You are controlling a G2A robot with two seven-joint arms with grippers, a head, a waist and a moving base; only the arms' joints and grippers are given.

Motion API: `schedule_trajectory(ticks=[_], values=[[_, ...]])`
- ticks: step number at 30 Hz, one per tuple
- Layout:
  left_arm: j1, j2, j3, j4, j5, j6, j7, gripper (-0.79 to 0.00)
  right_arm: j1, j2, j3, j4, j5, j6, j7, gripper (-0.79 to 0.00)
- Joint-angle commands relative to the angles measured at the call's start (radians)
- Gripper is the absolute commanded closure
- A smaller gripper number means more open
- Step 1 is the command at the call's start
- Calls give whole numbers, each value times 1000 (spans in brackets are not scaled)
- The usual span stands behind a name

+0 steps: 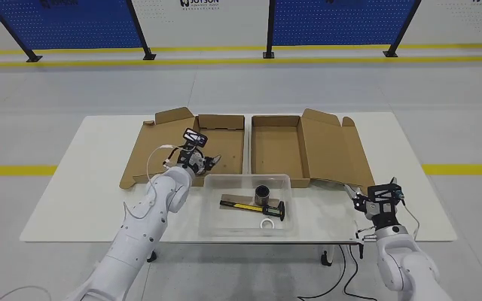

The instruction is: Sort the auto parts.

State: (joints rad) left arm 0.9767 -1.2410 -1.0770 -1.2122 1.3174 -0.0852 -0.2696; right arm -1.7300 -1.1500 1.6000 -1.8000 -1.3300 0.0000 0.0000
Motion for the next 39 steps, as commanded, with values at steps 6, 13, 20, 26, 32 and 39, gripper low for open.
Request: schedule_trajectory(ticks=[6, 13, 20, 26, 32, 39], values=[[61, 9, -22, -161, 12, -46, -37, -785, 0, 0, 0, 0, 0, 0, 0, -785], [114, 12, -3, -320, 39, -107, -89, -785, 0, 0, 0, 0, 0, 0, 0, -785], [138, 3, 44, -418, 7, -130, -195, -785, 0, 0, 0, 0, 0, 0, 0, -785], [127, -10, 106, -435, 9, -135, -252, -785, 0, 0, 0, 0, 0, 0, 0, -785], [99, -35, 153, -382, -83, -67, -311, -785, 0, 0, 0, 0, 0, 0, 0, -785], [69, -67, 169, -317, -228, 92, -385, -785, 0, 0, 0, 0, 0, 0, 0, -785]])
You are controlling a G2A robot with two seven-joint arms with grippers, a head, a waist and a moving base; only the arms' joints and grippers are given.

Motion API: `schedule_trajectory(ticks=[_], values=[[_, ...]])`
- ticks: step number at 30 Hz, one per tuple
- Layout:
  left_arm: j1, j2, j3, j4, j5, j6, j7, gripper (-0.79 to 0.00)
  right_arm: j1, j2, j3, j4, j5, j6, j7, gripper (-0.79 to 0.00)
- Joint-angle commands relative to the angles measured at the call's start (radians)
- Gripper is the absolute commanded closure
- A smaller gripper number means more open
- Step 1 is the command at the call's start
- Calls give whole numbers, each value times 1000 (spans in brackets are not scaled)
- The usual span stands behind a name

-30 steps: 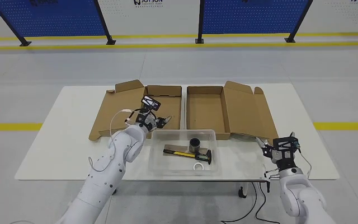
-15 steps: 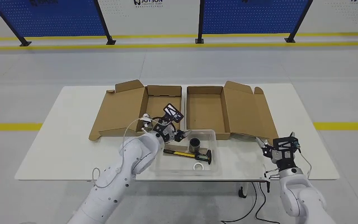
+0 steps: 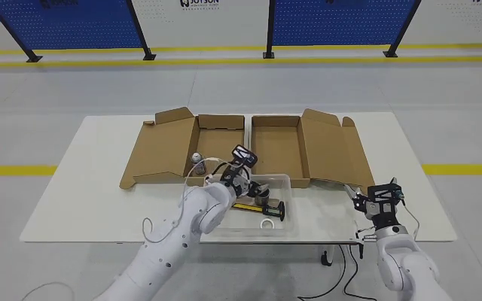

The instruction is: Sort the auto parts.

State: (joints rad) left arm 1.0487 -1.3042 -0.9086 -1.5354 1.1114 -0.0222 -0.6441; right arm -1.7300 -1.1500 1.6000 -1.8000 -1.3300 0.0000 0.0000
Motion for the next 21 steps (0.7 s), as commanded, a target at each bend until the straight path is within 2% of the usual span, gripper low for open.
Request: schedule_trajectory(ticks=[1, 4, 14, 21], values=[[-6, -7, 3, 12, -32, 49, -17, -785, 0, 0, 0, 0, 0, 0, 0, -785], [-6, -18, -2, 32, -81, 119, -22, -785, 0, 0, 0, 0, 0, 0, 0, -785], [12, -36, -4, 47, -145, 230, -27, -785, 0, 0, 0, 0, 0, 0, 0, -785], [30, -42, -9, 57, -179, 243, -30, -785, 0, 0, 0, 0, 0, 0, 0, -785]])
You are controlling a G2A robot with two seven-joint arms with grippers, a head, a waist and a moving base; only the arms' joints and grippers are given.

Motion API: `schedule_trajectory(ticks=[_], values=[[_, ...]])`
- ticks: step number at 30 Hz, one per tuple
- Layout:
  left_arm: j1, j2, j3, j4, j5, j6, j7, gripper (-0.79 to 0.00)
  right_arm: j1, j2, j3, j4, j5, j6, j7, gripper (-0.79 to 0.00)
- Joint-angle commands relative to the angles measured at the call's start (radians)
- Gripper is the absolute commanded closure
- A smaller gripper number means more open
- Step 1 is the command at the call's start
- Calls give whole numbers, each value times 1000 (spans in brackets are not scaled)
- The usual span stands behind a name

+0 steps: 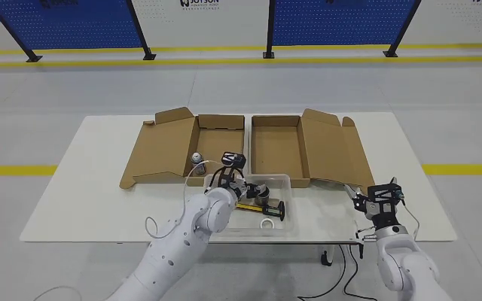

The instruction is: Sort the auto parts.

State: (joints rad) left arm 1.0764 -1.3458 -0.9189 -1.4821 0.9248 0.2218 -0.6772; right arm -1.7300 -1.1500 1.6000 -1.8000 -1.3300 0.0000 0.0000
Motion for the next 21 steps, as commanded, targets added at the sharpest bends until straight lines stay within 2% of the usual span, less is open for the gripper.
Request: schedule_trajectory(ticks=[1, 21], values=[[4, -1, -1, 5, -1, 0, 3, -785, 0, 0, 0, 0, 0, 0, 0, -785], [-25, -30, 25, 101, -46, 14, 11, -785, 0, 0, 0, 0, 0, 0, 0, -785]])
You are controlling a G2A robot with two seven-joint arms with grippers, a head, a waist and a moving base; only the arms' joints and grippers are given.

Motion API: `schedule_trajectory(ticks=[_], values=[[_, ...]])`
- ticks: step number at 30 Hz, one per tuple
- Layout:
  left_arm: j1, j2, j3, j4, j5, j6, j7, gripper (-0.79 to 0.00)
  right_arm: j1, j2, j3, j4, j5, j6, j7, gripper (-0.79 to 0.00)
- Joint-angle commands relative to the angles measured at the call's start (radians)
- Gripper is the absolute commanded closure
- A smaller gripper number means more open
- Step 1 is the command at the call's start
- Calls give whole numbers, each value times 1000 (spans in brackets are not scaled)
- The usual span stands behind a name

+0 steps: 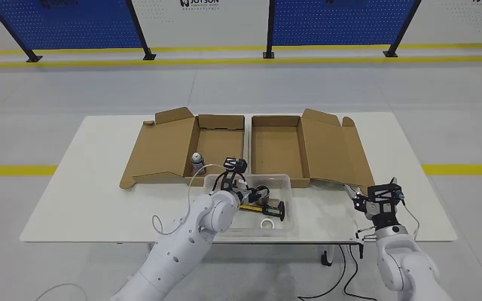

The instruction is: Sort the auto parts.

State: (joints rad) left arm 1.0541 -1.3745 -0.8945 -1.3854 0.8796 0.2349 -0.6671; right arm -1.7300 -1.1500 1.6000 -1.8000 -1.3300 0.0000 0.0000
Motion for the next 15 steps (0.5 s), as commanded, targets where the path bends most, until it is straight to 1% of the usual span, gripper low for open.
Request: schedule_trajectory(ticks=[1, 3, 6, 8, 9, 11, 12, 13, 15], values=[[-5, -3, 1, 10, -5, 3, 0, -754, 0, 0, 0, 0, 0, 0, 0, -785], [-10, -6, 2, 22, -10, 5, 0, -696, 0, 0, 0, 0, 0, 0, 0, -785], [-18, -9, 5, 40, -7, 7, 0, -677, 0, 0, 0, 0, 0, 0, 0, -785], [-22, -12, 6, 52, -10, 8, 1, -603, 0, 0, 0, 0, 0, 0, 0, -785], [-25, -13, 7, 57, -7, 9, 2, -588, 0, 0, 0, 0, 0, 0, 0, -785], [-29, -15, 7, 67, -10, 10, 2, -437, 0, 0, 0, 0, 0, 0, 0, -785], [-31, -16, 7, 71, -9, 10, 3, -413, 0, 0, 0, 0, 0, 0, 0, -785], [-33, -18, 7, 74, -9, 10, 4, -397, 0, 0, 0, 0, 0, 0, 0, -785], [-36, -19, 6, 81, -12, 9, 3, -416, 0, 0, 0, 0, 0, 0, 0, -785]])
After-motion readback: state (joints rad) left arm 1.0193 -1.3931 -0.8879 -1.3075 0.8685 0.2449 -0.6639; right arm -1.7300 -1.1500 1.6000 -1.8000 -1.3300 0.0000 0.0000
